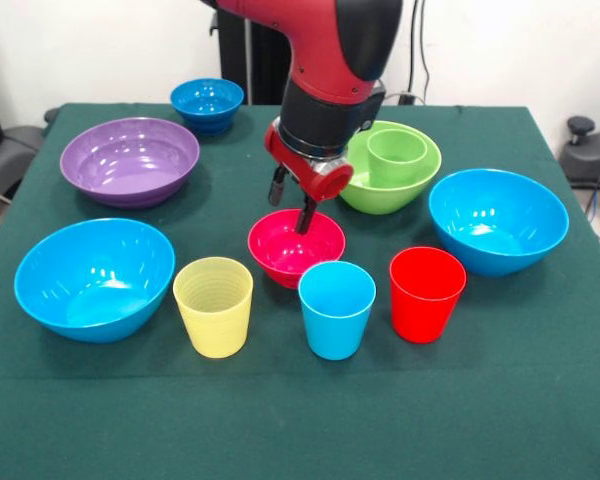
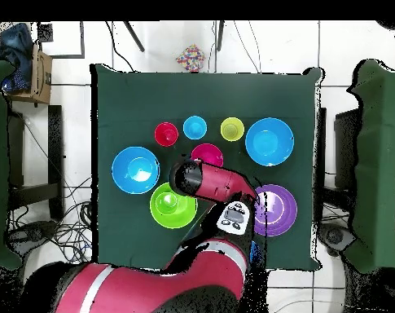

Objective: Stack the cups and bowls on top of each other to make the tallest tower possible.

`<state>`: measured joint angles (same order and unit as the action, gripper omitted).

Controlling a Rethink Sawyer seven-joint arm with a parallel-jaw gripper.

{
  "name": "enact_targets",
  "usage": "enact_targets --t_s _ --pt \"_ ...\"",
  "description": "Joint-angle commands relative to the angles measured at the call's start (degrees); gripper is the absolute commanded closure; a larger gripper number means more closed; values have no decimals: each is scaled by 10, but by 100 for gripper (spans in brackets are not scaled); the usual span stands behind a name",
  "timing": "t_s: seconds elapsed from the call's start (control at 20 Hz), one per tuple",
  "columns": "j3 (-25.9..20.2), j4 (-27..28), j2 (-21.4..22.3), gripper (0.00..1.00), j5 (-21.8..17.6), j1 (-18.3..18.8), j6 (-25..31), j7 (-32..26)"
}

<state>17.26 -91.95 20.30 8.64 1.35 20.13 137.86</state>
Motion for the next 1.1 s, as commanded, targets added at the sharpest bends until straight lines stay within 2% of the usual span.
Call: enact_targets --t_s 0.05,0.25,0.55,1.1 --pt "-31 -8 -21 0 3 -10 -27 73" --pt "-39 -18 -24 0 16 -7 -37 87" --pt "-25 -8 -42 0 12 -22 -64 93" --pt "-23 2 -55 0 7 -25 -67 73"
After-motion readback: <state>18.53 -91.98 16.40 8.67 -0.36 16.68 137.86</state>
